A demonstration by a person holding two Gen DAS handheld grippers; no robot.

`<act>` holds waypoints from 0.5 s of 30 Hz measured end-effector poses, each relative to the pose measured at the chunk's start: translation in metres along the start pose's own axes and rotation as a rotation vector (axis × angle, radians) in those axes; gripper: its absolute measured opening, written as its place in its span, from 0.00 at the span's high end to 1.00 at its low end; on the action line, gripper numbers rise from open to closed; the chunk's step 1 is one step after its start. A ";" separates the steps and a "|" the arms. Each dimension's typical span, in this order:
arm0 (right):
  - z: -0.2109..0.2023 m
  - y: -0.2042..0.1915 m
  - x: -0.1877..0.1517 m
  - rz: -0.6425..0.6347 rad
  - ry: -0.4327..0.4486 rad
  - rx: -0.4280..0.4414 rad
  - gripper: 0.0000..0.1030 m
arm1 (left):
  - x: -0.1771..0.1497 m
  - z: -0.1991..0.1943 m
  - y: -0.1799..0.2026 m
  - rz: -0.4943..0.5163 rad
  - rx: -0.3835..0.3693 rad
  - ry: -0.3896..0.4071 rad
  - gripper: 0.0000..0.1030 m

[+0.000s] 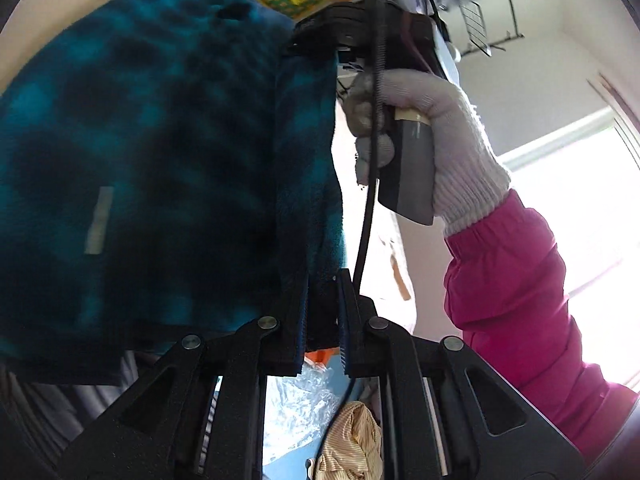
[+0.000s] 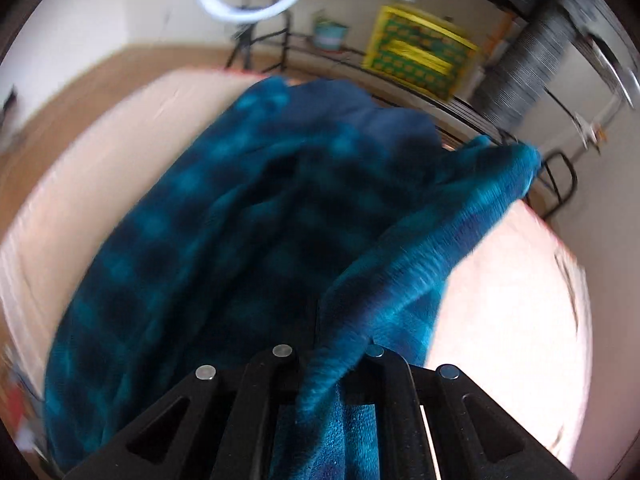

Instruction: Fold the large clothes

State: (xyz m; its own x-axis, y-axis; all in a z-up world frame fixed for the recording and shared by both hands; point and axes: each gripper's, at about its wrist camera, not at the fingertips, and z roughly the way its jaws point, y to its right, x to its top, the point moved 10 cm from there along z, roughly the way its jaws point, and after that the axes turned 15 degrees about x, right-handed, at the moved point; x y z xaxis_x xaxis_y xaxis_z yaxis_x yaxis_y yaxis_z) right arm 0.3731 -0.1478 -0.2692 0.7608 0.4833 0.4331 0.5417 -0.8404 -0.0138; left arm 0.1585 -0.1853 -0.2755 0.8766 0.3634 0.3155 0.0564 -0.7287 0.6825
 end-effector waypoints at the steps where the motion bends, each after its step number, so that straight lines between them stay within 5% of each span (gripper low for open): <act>1: 0.012 -0.011 0.001 -0.035 -0.025 -0.022 0.96 | 0.001 -0.001 -0.006 -0.013 0.003 0.000 0.90; 7: 0.056 -0.035 -0.009 -0.109 -0.129 -0.066 0.96 | -0.003 0.000 -0.037 -0.076 0.026 -0.036 0.90; 15: 0.057 -0.040 -0.008 -0.110 -0.127 -0.038 0.92 | -0.006 0.004 -0.032 -0.052 0.030 -0.056 0.91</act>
State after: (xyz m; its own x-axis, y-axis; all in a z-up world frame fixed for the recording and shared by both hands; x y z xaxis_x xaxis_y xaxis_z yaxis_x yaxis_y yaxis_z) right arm 0.3657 -0.1043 -0.3239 0.7382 0.5978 0.3126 0.6119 -0.7885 0.0629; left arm 0.1535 -0.1661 -0.3023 0.8975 0.3690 0.2417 0.1167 -0.7271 0.6766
